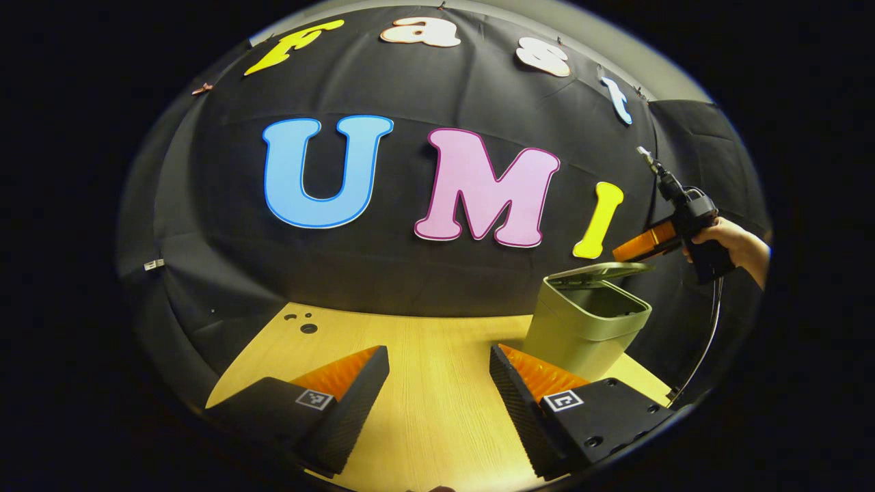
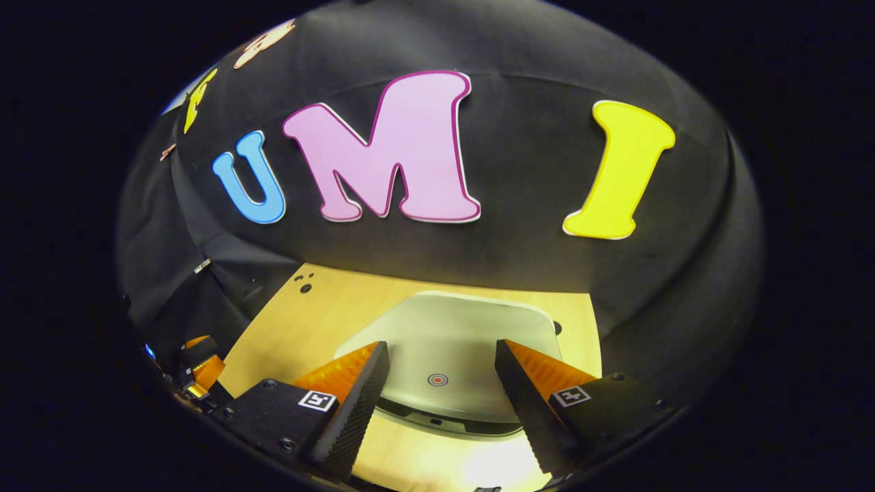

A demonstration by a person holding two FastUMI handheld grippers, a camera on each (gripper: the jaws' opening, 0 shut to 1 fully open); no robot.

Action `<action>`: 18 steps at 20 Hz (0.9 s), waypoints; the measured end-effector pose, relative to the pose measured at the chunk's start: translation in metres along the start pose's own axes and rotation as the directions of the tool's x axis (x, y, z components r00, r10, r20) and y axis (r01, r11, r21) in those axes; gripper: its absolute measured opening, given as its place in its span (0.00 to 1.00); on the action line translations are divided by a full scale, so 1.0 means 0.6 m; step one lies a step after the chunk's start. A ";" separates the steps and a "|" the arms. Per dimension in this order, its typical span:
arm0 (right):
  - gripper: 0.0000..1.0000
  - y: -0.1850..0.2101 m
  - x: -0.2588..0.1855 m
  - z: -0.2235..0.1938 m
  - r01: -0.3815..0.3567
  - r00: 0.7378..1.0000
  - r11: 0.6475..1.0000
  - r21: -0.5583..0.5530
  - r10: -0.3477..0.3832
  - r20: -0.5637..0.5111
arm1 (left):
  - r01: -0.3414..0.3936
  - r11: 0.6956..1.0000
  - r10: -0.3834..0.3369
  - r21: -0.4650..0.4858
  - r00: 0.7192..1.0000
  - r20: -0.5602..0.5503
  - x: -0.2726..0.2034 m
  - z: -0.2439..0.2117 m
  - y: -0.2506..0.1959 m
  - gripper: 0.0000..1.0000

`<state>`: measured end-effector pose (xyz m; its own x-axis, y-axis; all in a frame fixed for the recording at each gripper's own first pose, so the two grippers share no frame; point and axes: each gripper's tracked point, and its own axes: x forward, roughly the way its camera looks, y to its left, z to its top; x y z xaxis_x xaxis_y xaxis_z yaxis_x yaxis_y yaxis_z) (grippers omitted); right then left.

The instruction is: Press the lid of the desktop garbage bin to open it, pick up the crumpled paper on the desktop and throw it into the bin, then pick up the pop can on the desktop and drop it into the bin, and finally close the garbage bin lid.

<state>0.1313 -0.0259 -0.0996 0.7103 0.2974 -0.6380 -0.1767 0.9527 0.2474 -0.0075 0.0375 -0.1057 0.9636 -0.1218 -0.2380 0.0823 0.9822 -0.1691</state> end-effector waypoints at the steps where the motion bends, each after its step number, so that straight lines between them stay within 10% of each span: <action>1: 0.98 0.002 0.003 -0.010 -0.012 1.000 1.000 0.003 0.012 -0.027 | 0.002 1.000 -0.002 0.000 1.000 -0.001 0.000 -0.002 -0.001 0.96; 18: 0.96 -0.008 0.041 -0.102 -0.082 0.912 0.996 -0.030 0.063 -0.406 | -0.006 1.000 0.006 -0.005 1.000 -0.011 -0.001 -0.007 0.000 0.96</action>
<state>0.1080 -0.0194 -0.1612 0.3599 0.3563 -0.8623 -0.2544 0.9267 0.2768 -0.0088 0.0371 -0.1095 0.9613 -0.1171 -0.2494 0.0748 0.9821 -0.1727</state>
